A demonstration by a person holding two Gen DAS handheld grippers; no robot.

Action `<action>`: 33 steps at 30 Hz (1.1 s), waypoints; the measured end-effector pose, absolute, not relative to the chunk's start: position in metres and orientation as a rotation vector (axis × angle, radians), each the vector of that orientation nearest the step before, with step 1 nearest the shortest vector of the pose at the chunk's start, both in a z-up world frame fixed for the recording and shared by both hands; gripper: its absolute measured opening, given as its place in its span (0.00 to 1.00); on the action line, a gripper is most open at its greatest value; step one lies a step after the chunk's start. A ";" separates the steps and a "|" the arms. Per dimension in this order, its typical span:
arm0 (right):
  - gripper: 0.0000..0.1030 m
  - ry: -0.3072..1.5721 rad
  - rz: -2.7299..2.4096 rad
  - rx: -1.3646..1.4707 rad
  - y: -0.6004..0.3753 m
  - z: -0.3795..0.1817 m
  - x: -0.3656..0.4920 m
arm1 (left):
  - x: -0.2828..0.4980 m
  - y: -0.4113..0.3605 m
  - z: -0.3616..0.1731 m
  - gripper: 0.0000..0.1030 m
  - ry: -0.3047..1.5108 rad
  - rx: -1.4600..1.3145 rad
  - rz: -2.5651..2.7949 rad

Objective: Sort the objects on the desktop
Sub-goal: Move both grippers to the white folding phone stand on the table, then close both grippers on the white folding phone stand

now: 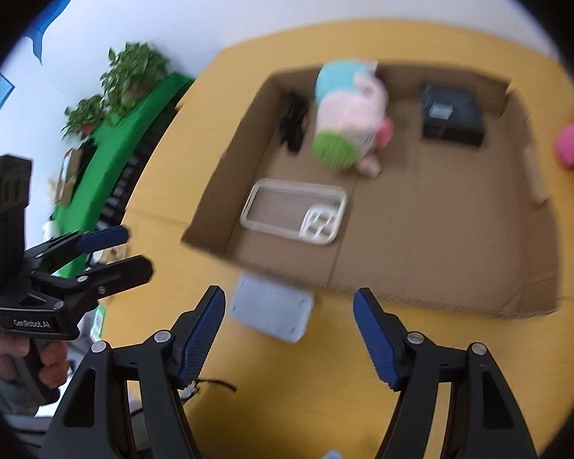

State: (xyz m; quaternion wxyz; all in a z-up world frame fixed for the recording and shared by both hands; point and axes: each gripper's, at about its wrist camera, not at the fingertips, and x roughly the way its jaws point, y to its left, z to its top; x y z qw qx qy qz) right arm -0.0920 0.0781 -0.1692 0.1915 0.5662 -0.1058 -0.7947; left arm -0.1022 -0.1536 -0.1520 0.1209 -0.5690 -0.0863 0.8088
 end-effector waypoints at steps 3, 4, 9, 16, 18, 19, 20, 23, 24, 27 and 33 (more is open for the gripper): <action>0.67 -0.312 -2.146 1.668 0.070 -0.209 -0.090 | -0.106 -0.152 -0.190 0.92 -0.335 -1.721 2.235; 0.67 -0.316 -2.116 1.698 0.069 -0.224 -0.089 | -0.108 -0.152 -0.203 0.92 -0.353 -1.745 2.195; 0.67 -0.322 -2.034 1.766 0.062 -0.276 -0.097 | -0.119 -0.153 -0.266 0.87 -0.409 -1.866 2.071; 0.67 -0.315 -1.942 1.767 0.037 -0.304 -0.116 | -0.126 -0.157 -0.296 0.74 -0.510 -1.859 2.015; 0.67 -0.320 -1.921 1.763 0.033 -0.307 -0.118 | -0.124 -0.155 -0.296 0.71 -0.507 -1.854 2.009; 0.67 -0.315 -1.913 1.755 0.030 -0.307 -0.118 | -0.123 -0.154 -0.296 0.71 -0.506 -1.847 2.009; 0.67 -0.299 -1.913 1.751 0.028 -0.306 -0.118 | -0.124 -0.153 -0.297 0.71 -0.500 -1.847 2.013; 0.67 -0.287 -1.916 1.740 0.026 -0.304 -0.116 | -0.125 -0.155 -0.297 0.71 -0.517 -1.845 2.017; 0.65 -0.294 -1.917 1.737 0.027 -0.303 -0.116 | -0.125 -0.154 -0.295 0.70 -0.525 -1.841 2.018; 0.64 -0.282 -1.940 1.724 0.031 -0.298 -0.115 | -0.123 -0.148 -0.288 0.70 -0.508 -1.815 2.021; 0.64 -0.196 -2.023 1.657 0.047 -0.277 -0.092 | -0.108 -0.131 -0.275 0.68 -0.457 -1.765 2.009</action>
